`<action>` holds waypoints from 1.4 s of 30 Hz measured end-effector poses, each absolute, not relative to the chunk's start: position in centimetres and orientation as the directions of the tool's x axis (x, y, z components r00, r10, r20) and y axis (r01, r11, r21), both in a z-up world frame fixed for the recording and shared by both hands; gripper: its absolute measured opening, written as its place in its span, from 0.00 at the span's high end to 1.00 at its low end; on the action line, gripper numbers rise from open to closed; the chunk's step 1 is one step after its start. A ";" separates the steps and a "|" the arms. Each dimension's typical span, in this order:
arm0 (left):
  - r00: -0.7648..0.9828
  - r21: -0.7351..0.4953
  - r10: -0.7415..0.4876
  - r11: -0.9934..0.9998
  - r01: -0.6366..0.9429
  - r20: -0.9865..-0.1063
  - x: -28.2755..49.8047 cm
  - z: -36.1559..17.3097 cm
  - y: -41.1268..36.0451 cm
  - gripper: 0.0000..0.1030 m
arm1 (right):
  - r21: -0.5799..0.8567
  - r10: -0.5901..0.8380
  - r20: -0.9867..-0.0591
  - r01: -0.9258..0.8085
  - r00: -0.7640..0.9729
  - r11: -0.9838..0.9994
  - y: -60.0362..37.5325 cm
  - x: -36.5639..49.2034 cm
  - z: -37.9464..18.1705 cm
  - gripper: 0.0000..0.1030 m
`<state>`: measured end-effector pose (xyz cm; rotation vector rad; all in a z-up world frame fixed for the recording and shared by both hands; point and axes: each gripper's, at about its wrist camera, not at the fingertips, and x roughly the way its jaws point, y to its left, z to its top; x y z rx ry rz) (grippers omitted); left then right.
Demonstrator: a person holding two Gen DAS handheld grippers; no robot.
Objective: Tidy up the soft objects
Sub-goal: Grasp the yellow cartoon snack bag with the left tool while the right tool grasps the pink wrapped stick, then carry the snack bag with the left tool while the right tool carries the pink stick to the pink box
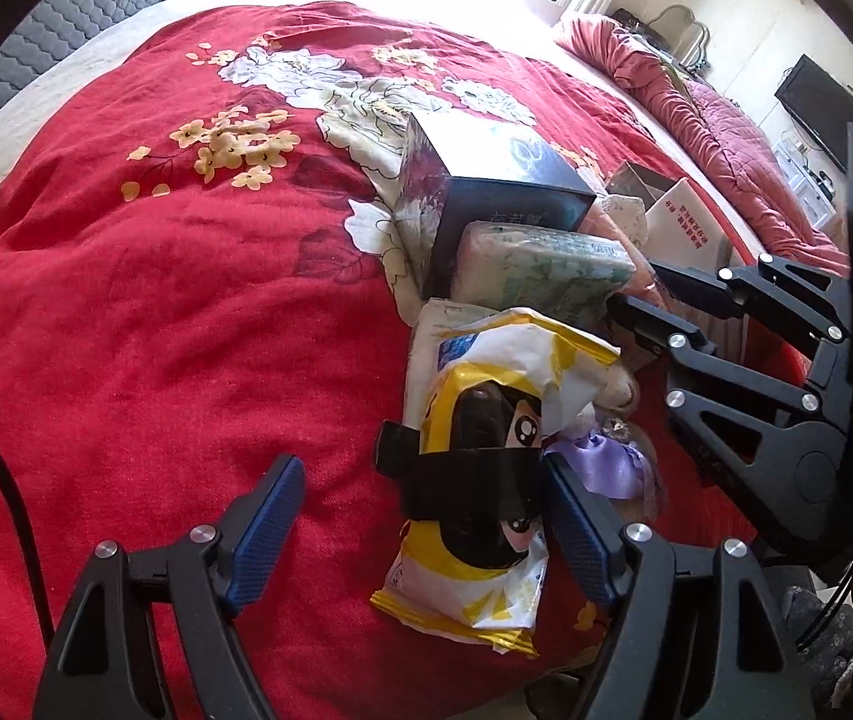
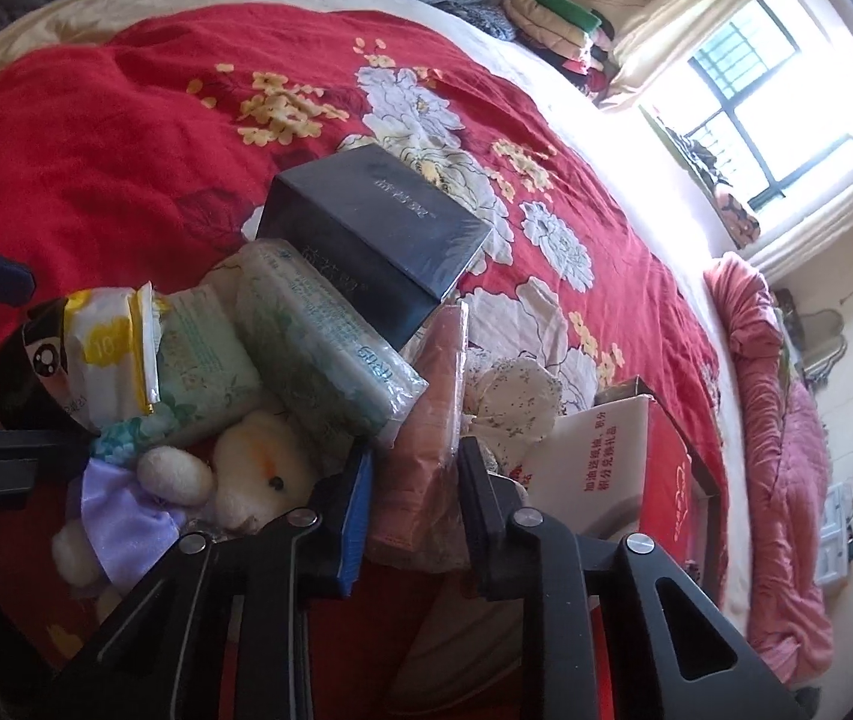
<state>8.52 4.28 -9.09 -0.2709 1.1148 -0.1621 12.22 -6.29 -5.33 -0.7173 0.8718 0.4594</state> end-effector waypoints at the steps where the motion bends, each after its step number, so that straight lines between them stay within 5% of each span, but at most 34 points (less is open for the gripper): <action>1: 0.433 -0.306 -0.273 0.952 -0.006 -0.859 8.5 -9.1 4.3 0.30 | -0.321 0.114 -0.824 -0.624 0.555 0.713 -6.8 12.4 -4.8 0.79; 6: 0.423 -0.398 -0.362 0.917 0.004 -0.831 8.8 -9.5 4.7 0.55 | -0.024 0.301 -0.827 -0.565 0.474 0.825 -10.0 13.1 -3.0 0.83; 10: 0.434 -0.417 -0.379 0.909 0.009 -0.817 8.7 -9.3 4.8 0.60 | 0.081 0.358 -0.815 -0.521 0.456 0.849 -11.4 12.9 -2.4 0.84; 42: 0.619 -0.310 -0.263 0.950 0.033 -0.740 6.0 -1.2 1.9 0.61 | 0.245 0.507 -0.663 -0.480 0.551 0.842 -16.9 10.3 3.2 0.89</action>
